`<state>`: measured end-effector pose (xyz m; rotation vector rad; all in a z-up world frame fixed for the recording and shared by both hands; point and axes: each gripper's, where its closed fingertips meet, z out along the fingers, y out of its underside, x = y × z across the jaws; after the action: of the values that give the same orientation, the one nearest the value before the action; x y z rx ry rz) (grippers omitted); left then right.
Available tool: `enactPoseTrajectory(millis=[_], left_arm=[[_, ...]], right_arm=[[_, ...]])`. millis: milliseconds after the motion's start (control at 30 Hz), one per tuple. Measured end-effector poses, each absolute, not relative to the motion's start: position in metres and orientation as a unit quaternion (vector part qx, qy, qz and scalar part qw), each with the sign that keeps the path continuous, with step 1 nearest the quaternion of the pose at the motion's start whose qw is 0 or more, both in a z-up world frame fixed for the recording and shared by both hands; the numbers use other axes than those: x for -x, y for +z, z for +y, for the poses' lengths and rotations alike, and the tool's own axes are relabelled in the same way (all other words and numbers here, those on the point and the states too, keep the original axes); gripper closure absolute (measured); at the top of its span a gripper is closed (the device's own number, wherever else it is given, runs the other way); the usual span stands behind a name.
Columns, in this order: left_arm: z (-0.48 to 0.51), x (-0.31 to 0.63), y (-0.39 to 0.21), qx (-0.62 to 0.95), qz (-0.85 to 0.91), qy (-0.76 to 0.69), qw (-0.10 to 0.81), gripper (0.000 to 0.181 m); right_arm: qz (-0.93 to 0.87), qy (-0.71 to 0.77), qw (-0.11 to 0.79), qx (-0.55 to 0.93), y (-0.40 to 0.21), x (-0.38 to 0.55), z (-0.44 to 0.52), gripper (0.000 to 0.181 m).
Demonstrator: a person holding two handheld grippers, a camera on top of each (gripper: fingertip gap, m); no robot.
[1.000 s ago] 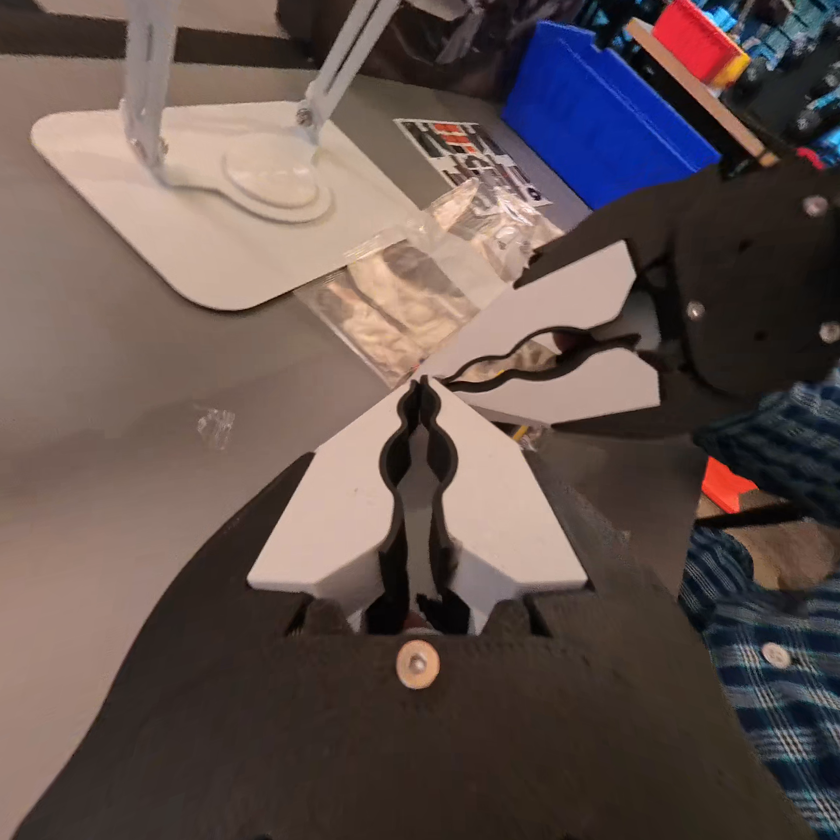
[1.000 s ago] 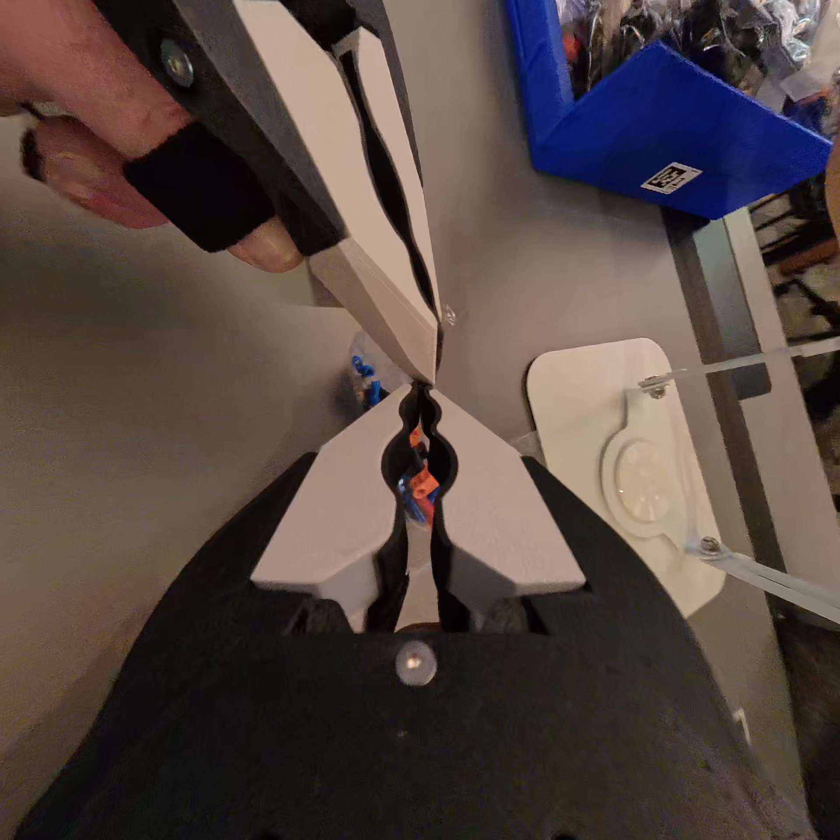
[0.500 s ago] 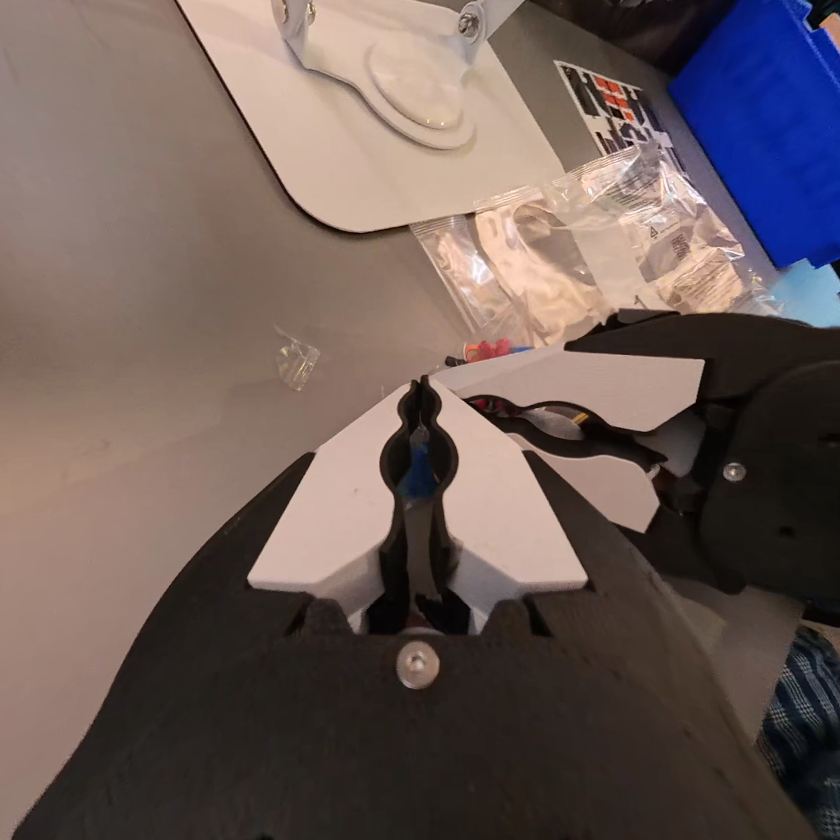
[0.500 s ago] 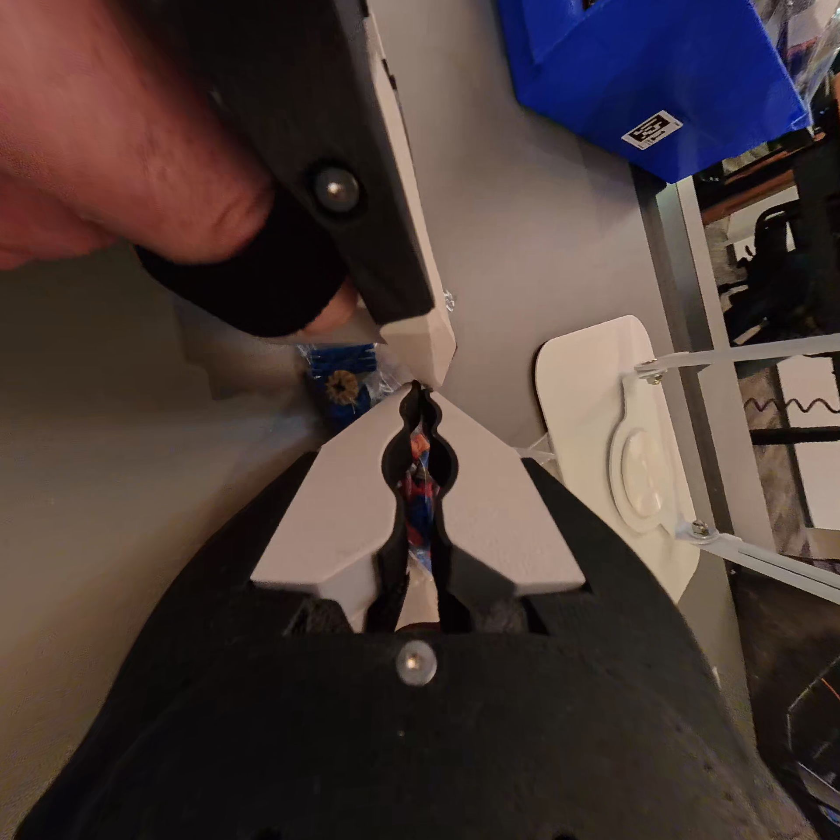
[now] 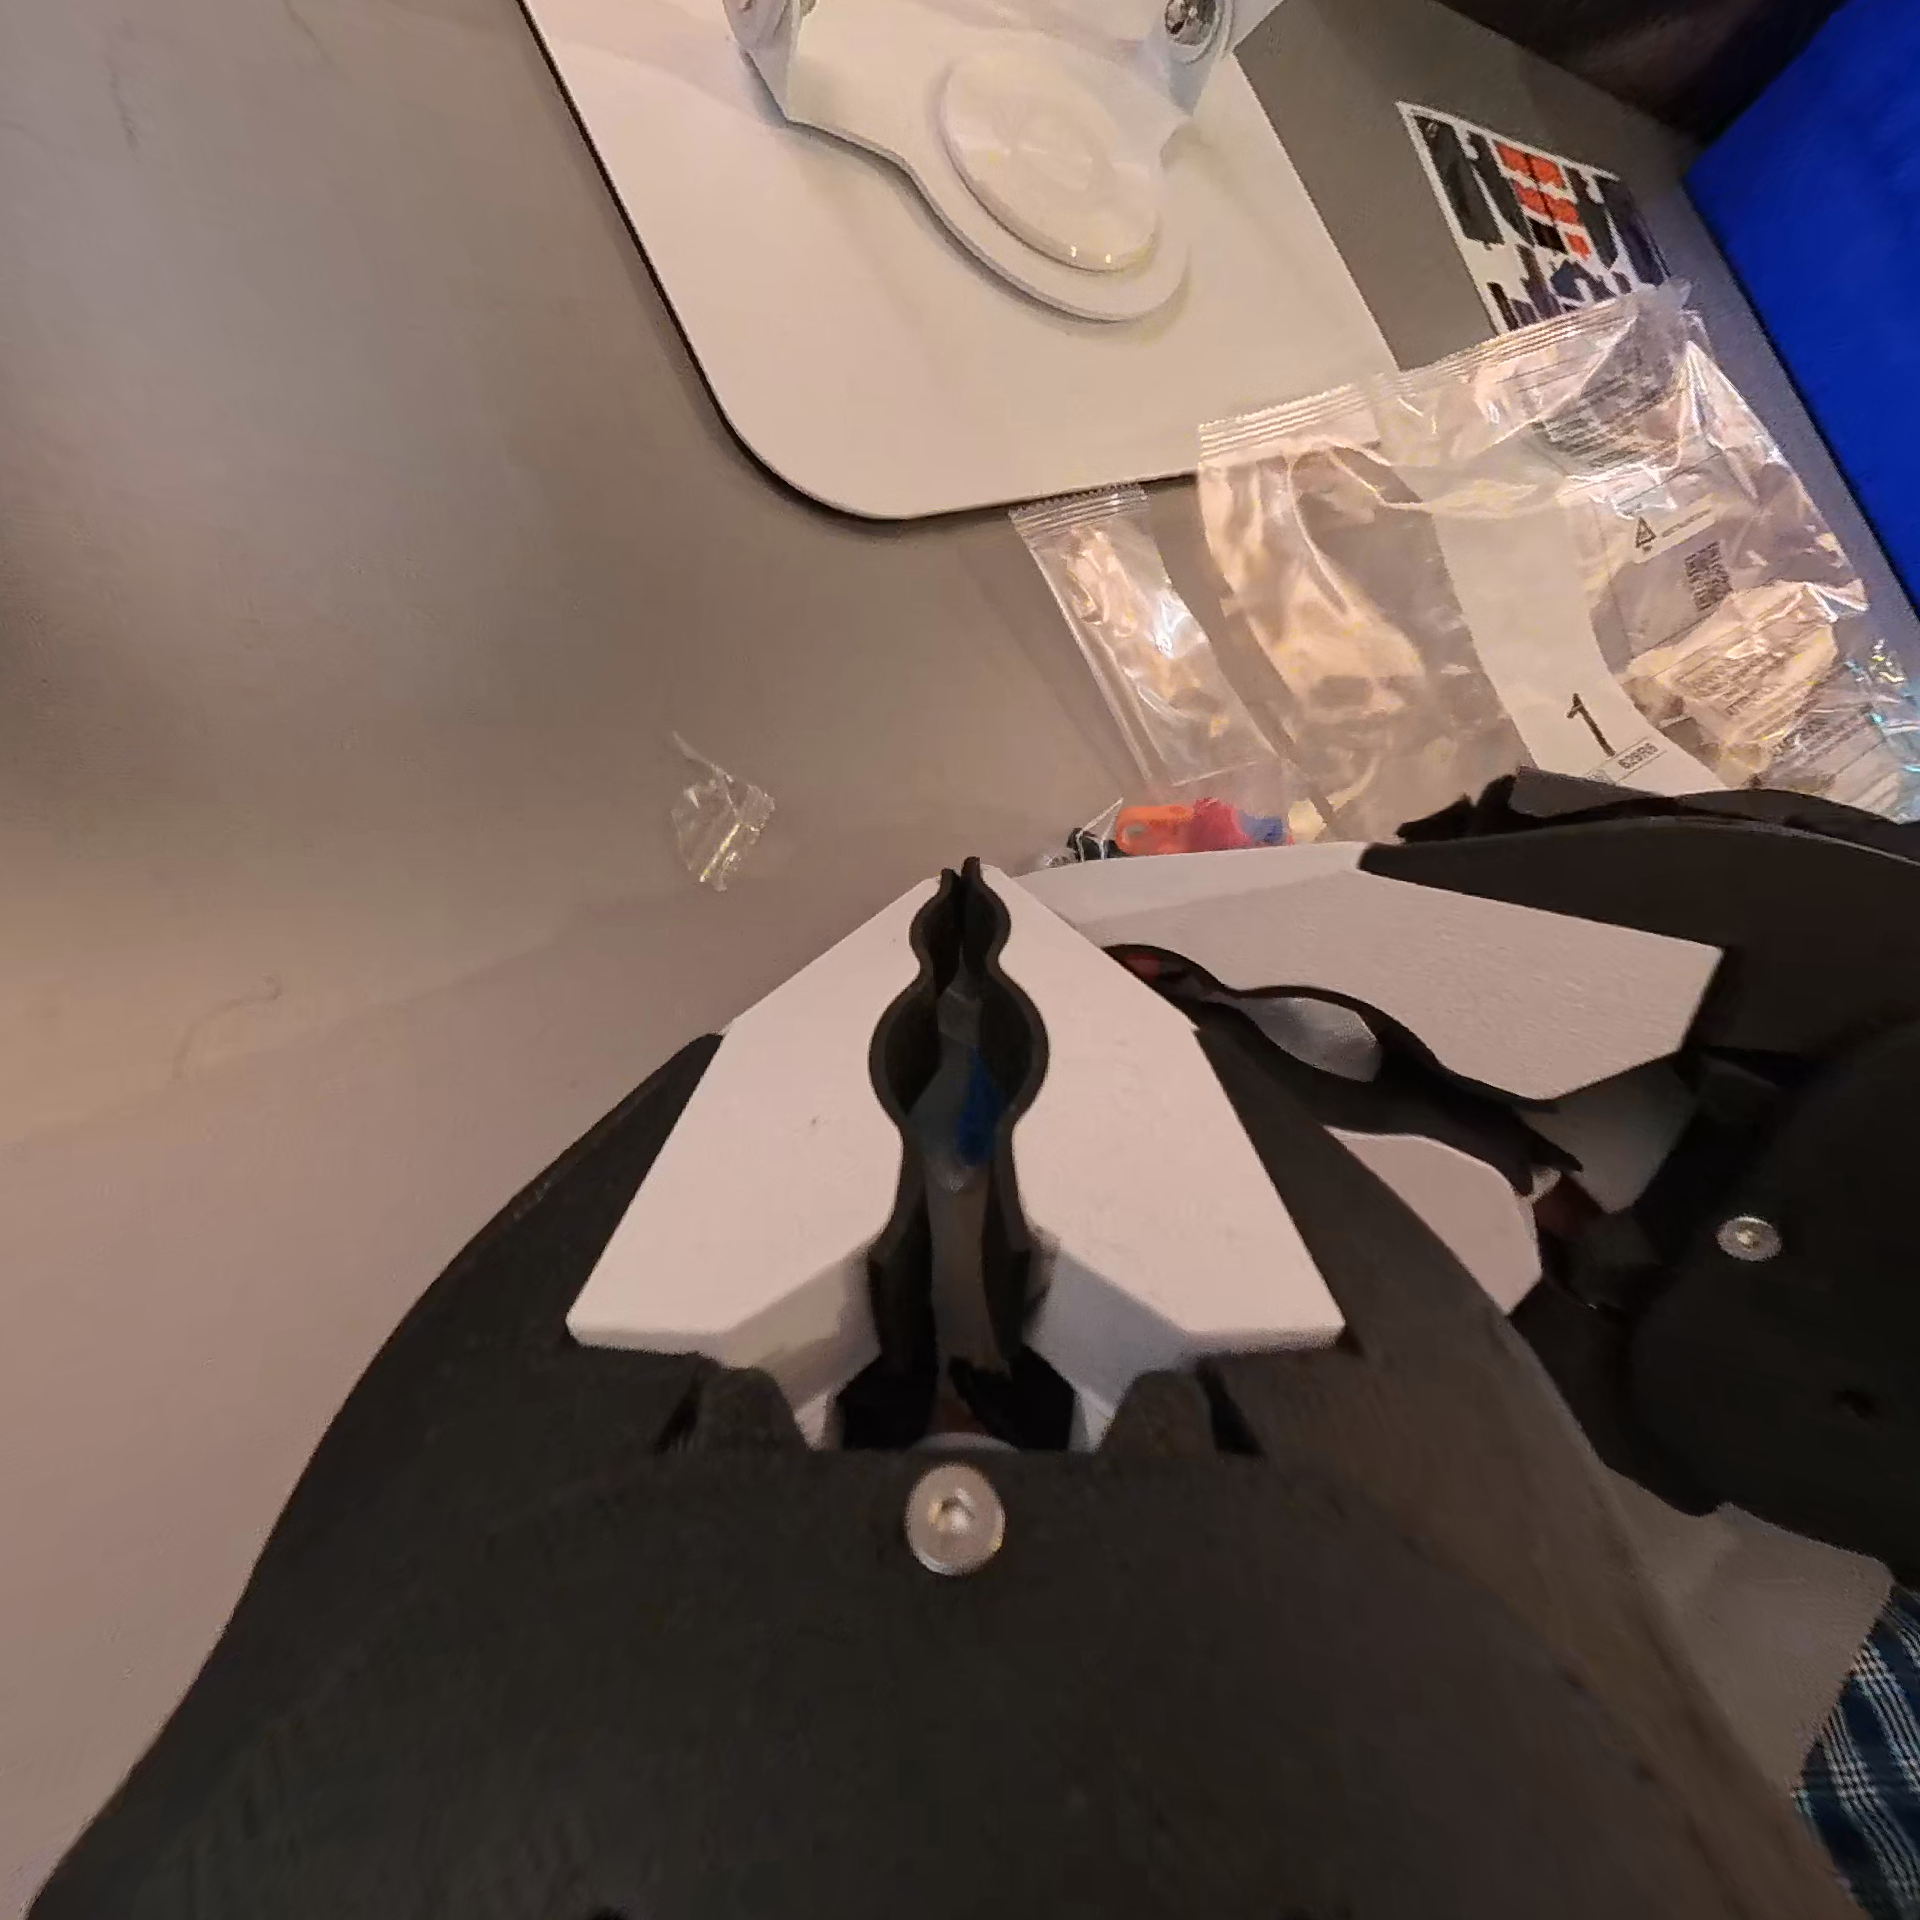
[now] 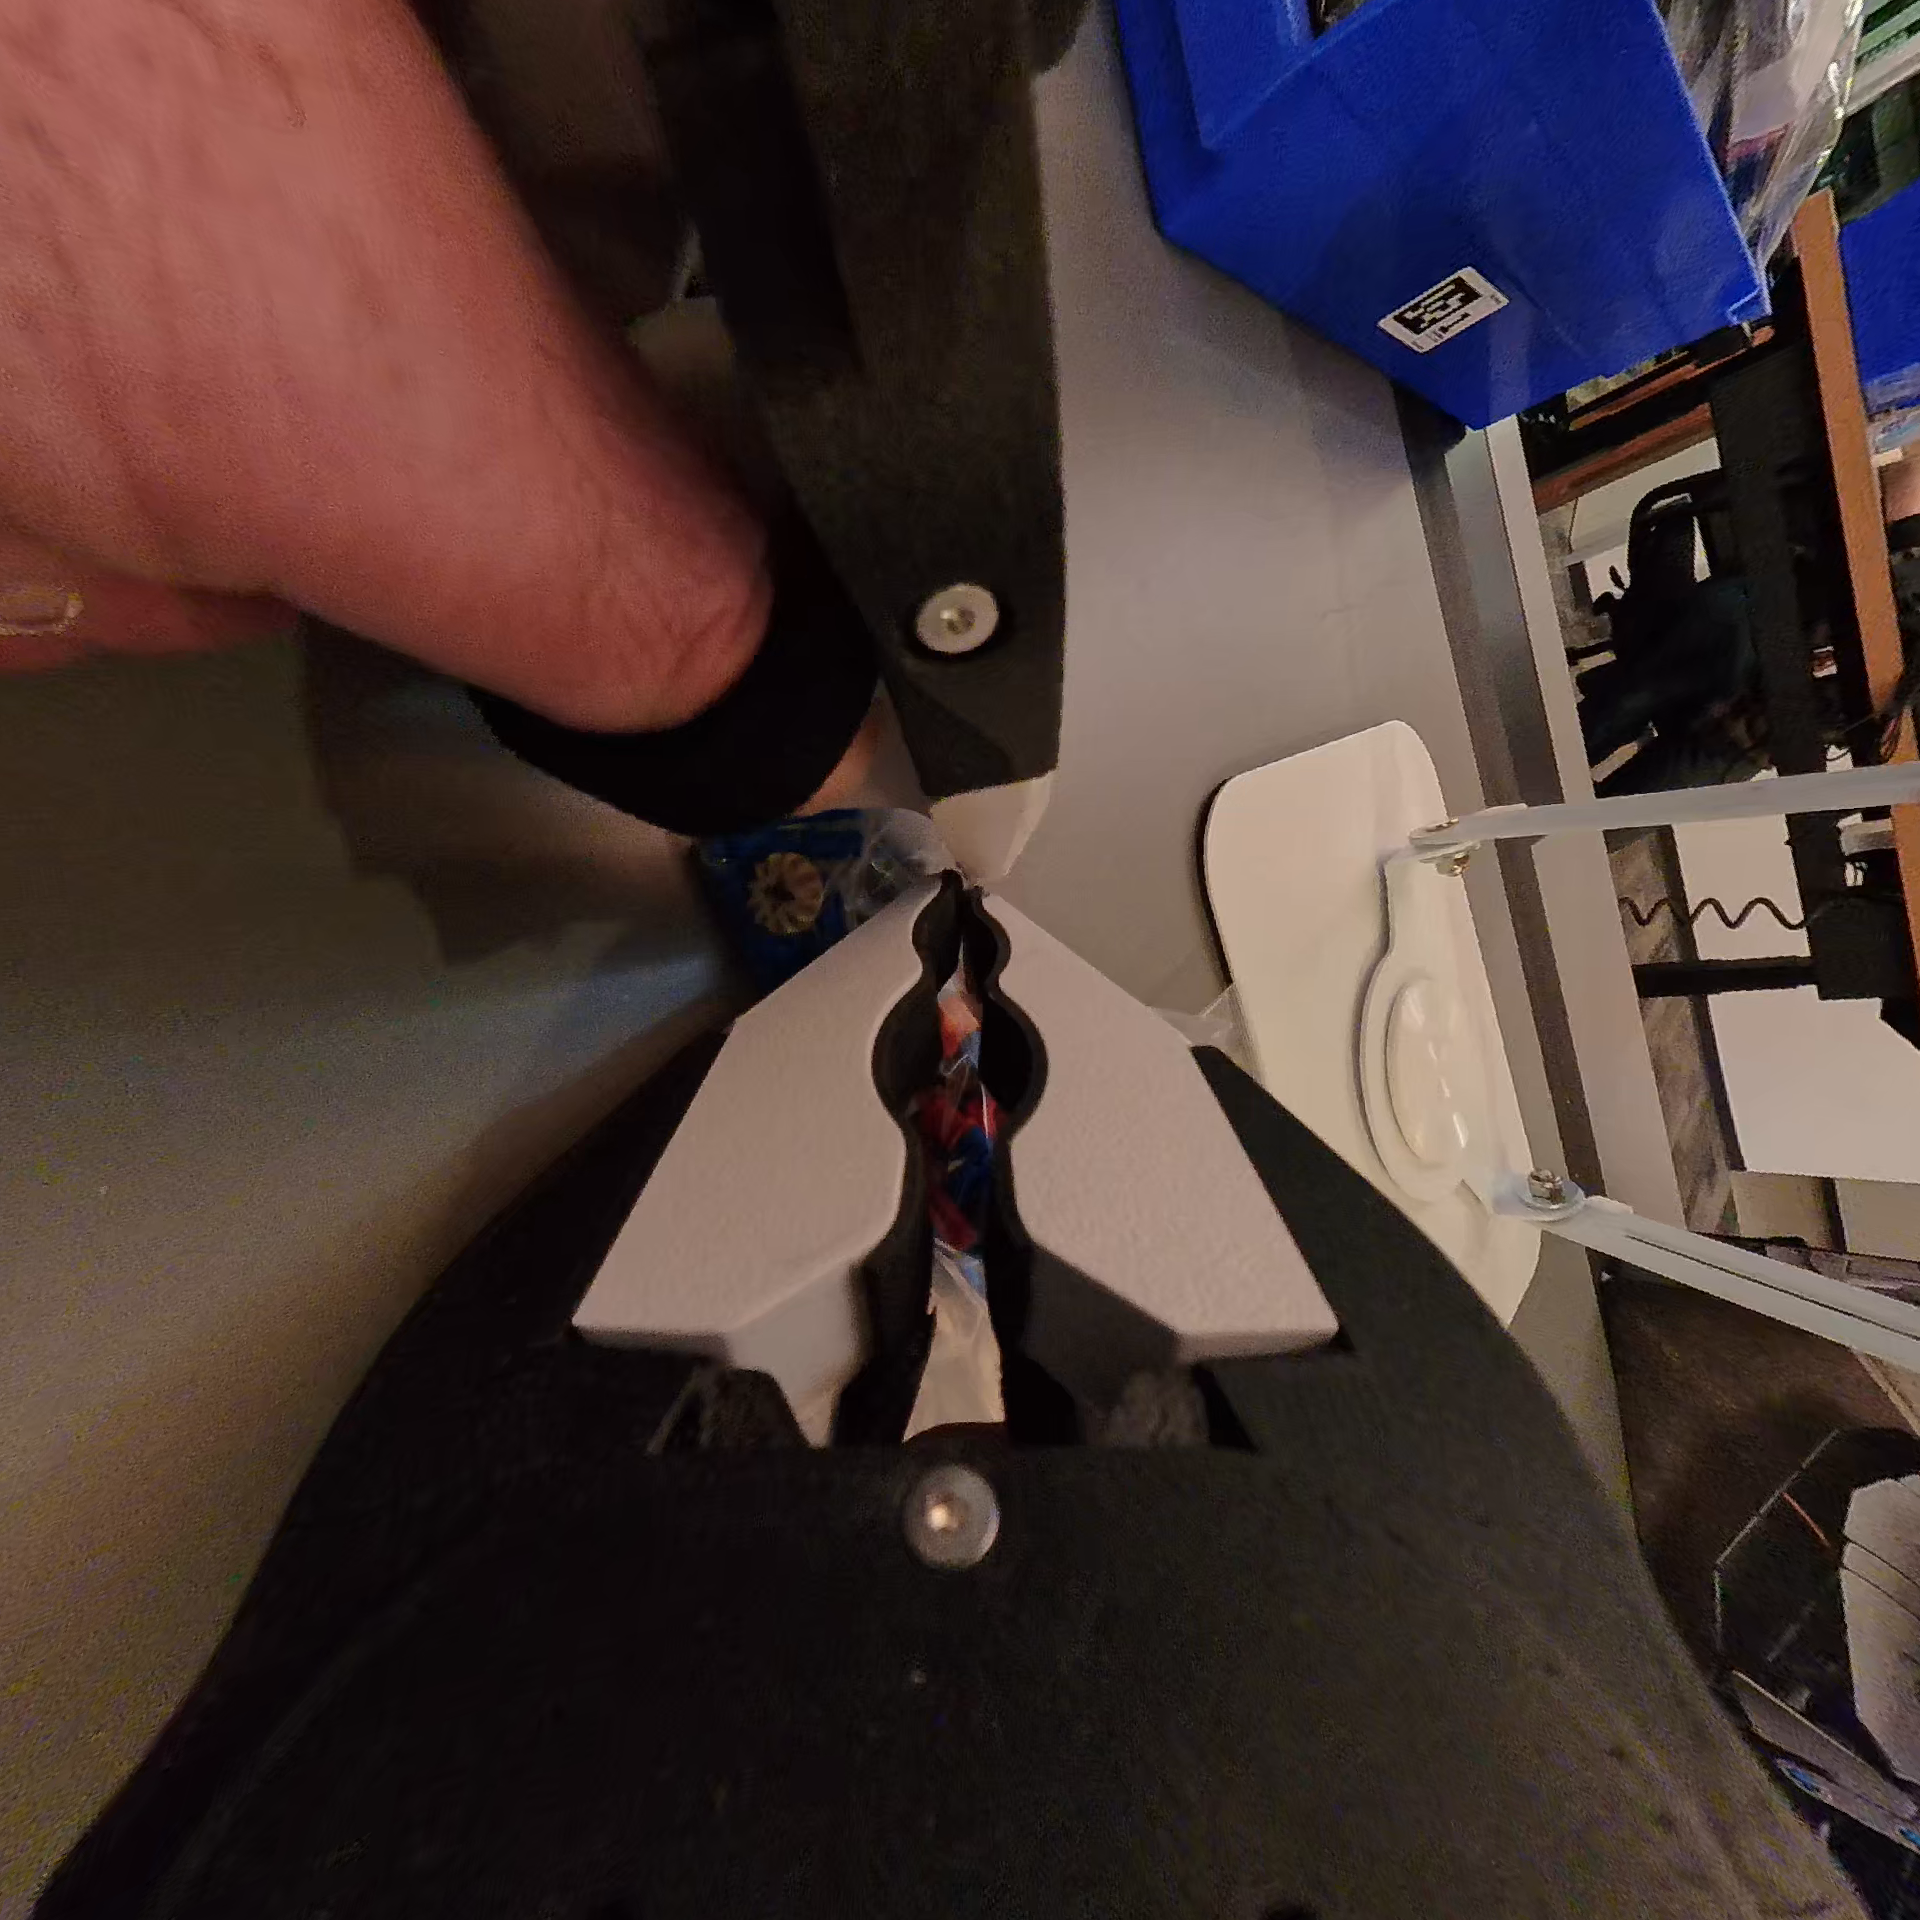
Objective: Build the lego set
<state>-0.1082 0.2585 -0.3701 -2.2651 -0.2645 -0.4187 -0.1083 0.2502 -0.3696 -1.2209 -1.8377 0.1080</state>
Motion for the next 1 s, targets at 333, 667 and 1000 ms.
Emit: enactPoseTrajectory(millis=[333, 667, 1000], left_arm=[[0.262, 0.113, -0.374, 0.900, -0.117, -0.153, 0.390, 0.181], [0.266, 0.125, -0.367, 0.892, -0.105, -0.144, 0.415, 0.181], [0.251, 0.098, -0.337, 0.862, -0.032, -0.219, 0.456, 0.181]], right_arm=[[-0.742, 0.064, 0.458, 0.485, -0.359, 0.104, 0.244, 0.181], [-0.726, 0.155, 0.439, 0.506, -0.339, 0.088, 0.243, 0.181], [-0.698, 0.331, 0.273, 0.574, -0.333, 0.080, 0.256, 0.150]])
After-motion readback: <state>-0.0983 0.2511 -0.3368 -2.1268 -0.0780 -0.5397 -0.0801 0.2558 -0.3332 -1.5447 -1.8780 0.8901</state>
